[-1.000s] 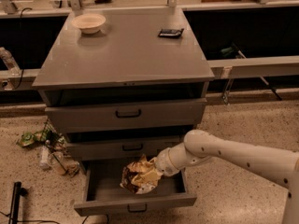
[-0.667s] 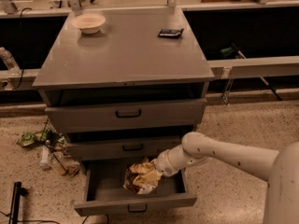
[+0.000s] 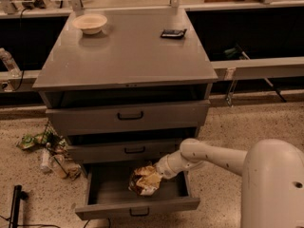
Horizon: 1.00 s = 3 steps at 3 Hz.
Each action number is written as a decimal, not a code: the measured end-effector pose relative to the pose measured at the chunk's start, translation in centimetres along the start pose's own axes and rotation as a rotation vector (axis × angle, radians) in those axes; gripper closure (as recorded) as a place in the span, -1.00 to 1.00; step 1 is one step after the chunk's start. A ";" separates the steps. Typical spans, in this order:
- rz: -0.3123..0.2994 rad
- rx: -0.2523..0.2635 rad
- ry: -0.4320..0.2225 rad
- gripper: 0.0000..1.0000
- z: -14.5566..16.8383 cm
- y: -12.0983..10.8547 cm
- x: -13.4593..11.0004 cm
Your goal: Place brown chip bag into bottom drawer
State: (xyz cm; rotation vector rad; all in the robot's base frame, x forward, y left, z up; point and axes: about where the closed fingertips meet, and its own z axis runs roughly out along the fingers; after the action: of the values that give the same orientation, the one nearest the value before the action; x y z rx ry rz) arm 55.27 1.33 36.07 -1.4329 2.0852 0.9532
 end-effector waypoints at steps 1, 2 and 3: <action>0.018 0.052 -0.009 0.35 1.9 -1.7 0.2; 0.005 0.069 -0.037 -0.26 3.5 -2.1 -0.9; -0.005 0.066 -0.049 -0.71 4.4 -2.0 -1.7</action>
Offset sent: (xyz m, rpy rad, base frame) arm 0.0328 0.0313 -0.0250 0.0182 -0.0783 -0.0857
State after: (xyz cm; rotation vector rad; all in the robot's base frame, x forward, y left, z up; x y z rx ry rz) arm 57.68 5.24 33.72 -1.3680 2.0570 0.8999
